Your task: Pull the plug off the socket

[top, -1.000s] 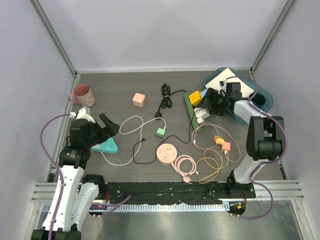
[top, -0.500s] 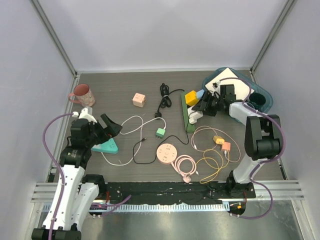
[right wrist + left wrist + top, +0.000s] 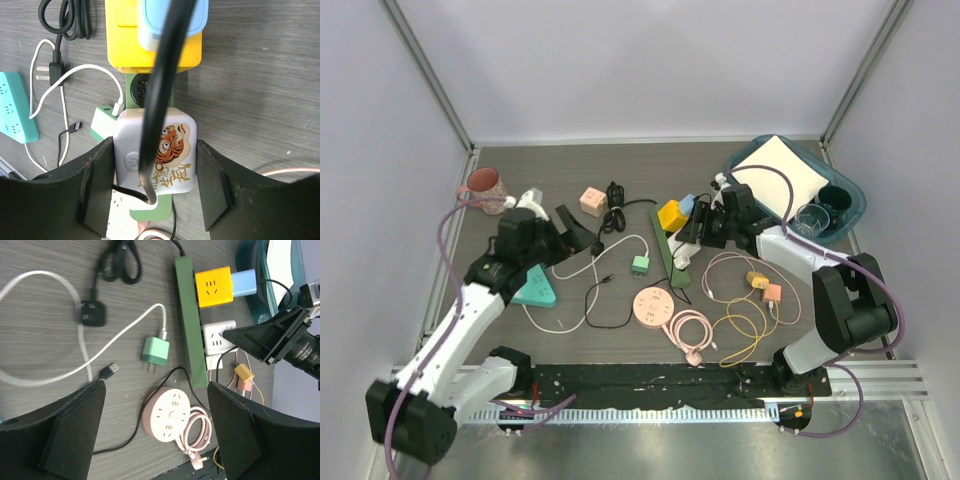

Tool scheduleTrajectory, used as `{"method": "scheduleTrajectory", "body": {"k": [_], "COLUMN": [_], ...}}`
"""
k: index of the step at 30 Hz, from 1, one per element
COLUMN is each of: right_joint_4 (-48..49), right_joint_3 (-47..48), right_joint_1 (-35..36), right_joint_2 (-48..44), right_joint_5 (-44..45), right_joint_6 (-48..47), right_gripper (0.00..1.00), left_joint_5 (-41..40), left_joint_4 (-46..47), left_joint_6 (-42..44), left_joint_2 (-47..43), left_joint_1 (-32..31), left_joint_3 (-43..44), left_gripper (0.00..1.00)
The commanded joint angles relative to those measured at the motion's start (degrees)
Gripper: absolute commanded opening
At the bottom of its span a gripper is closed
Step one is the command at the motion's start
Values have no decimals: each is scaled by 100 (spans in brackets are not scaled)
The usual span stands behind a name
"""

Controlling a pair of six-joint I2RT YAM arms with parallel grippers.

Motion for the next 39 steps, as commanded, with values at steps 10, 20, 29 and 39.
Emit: {"method": "scheduleTrajectory", "body": {"k": [10, 20, 29, 39], "right_joint_4": [1605, 1755, 1773, 1782], "right_joint_3": [-441, -661, -722, -767], "right_joint_1": [60, 104, 112, 112], "right_joint_2": [-991, -947, -991, -1044], "right_joint_5": [-87, -202, -263, -255], "right_joint_6": [802, 793, 784, 776], "right_gripper": [11, 11, 10, 10], "left_joint_5": [-431, -282, -273, -89], "left_joint_4": [2536, 3513, 3934, 4312], "left_joint_6": [-961, -1409, -1585, -1611], "left_joint_2": [2704, 4506, 5255, 5668], "left_joint_1": [-1044, -1659, -1774, -1871], "left_joint_3": [779, 1351, 1554, 1589], "left_gripper": [84, 80, 75, 70]}}
